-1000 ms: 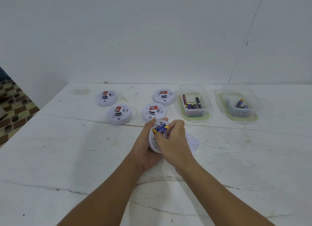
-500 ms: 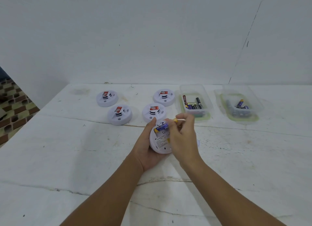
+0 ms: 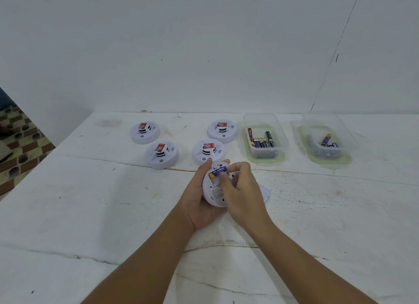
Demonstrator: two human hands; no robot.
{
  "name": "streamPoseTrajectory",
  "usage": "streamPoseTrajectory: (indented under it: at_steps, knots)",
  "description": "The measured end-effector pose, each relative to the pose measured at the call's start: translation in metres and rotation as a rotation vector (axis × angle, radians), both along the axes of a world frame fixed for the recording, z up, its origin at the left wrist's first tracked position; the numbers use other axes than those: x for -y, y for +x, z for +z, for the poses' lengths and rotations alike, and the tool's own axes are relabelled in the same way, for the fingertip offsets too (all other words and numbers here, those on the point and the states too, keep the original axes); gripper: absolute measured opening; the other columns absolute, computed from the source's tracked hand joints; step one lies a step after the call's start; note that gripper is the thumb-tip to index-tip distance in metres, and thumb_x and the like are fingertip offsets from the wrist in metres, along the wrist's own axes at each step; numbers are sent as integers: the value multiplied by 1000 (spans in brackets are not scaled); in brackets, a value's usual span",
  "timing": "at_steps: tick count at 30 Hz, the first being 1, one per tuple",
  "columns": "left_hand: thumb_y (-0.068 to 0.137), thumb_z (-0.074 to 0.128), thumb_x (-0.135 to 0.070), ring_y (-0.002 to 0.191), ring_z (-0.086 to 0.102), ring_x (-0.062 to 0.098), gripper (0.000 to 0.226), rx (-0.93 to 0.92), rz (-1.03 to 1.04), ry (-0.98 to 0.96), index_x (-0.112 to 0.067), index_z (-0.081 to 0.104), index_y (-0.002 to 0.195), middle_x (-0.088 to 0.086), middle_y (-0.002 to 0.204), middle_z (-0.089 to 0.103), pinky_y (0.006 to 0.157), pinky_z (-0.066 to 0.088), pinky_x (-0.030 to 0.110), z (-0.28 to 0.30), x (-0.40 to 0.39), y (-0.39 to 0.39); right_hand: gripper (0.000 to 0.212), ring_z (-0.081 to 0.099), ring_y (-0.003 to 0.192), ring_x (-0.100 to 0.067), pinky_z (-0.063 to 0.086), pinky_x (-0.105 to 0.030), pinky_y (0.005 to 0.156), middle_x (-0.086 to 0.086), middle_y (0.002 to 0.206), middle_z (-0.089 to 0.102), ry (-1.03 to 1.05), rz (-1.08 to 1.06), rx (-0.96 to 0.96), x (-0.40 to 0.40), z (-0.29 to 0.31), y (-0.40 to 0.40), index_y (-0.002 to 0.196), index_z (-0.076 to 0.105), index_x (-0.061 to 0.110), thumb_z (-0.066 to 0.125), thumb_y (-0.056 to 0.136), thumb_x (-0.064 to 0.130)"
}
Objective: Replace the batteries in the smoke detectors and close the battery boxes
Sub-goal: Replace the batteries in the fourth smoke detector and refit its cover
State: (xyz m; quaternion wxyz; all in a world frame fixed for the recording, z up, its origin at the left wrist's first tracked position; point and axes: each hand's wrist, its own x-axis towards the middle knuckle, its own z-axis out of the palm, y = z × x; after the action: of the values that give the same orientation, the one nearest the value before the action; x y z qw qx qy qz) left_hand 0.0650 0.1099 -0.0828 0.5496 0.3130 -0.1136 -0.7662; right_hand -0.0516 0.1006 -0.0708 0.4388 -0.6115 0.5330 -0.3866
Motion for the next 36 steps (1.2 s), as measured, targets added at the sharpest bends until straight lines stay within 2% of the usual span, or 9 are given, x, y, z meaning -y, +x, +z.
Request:
streamPoseTrajectory:
  at_steps: [2,5,9,13,20,24,29,31,36]
  knots:
    - [95,64,-50,117,66,28,65,-14,1,11,-19,54,151,11,132,66,110,45,44,0,1,0,17,64,99,-13,53,-40,80,5,107,65,-9,-19,-22,-1,0,2,106,48,34,60,100,44]
    - [95,64,-49,115,67,28,64,-31,12,31,-18,55,150,12,131,68,110,47,43,2,1,-1,23,62,105,-12,55,-42,86,7,114,61,-26,-41,-31,-5,4,5,111,47,32,62,99,45]
    - [93,64,-49,107,72,26,61,-30,29,36,-18,59,146,11,122,72,102,53,40,5,0,-3,29,61,104,-12,55,-41,88,7,116,58,-32,-52,-46,-8,9,10,115,46,28,64,99,45]
    - [91,66,-48,111,70,25,63,-24,25,28,-19,59,146,10,125,71,106,49,40,5,1,-3,32,60,101,-13,54,-45,91,7,114,56,-18,-53,-48,-6,10,8,112,46,26,67,97,46]
    - [96,60,-49,103,72,26,46,-12,2,-7,-13,74,120,12,116,73,94,56,41,5,-3,-3,36,59,97,-11,52,-34,82,7,106,59,-143,-41,-258,0,18,1,111,58,24,70,91,52]
    - [96,60,-50,103,72,28,49,20,11,-10,-14,69,127,13,118,71,87,61,42,5,-4,-2,38,63,97,-15,54,-38,83,5,103,65,-197,7,-388,4,26,-4,108,64,22,67,91,55]
    - [94,61,-51,110,69,30,51,55,16,-14,-15,69,130,14,131,64,88,61,45,6,-3,-2,30,64,86,-19,54,-39,73,5,90,70,-258,79,-590,6,37,-8,96,70,21,62,94,50]
    - [95,61,-51,113,68,30,49,60,17,-8,-15,71,127,14,133,64,90,60,45,5,-2,-2,29,63,80,-19,54,-38,69,3,84,69,-250,84,-610,6,42,-7,91,71,20,63,93,47]
    - [99,56,-50,105,73,28,45,59,10,6,-15,82,109,13,118,73,90,57,45,3,-2,-1,27,62,75,-21,51,-36,63,1,78,68,-211,82,-633,4,51,-3,83,69,15,64,90,41]
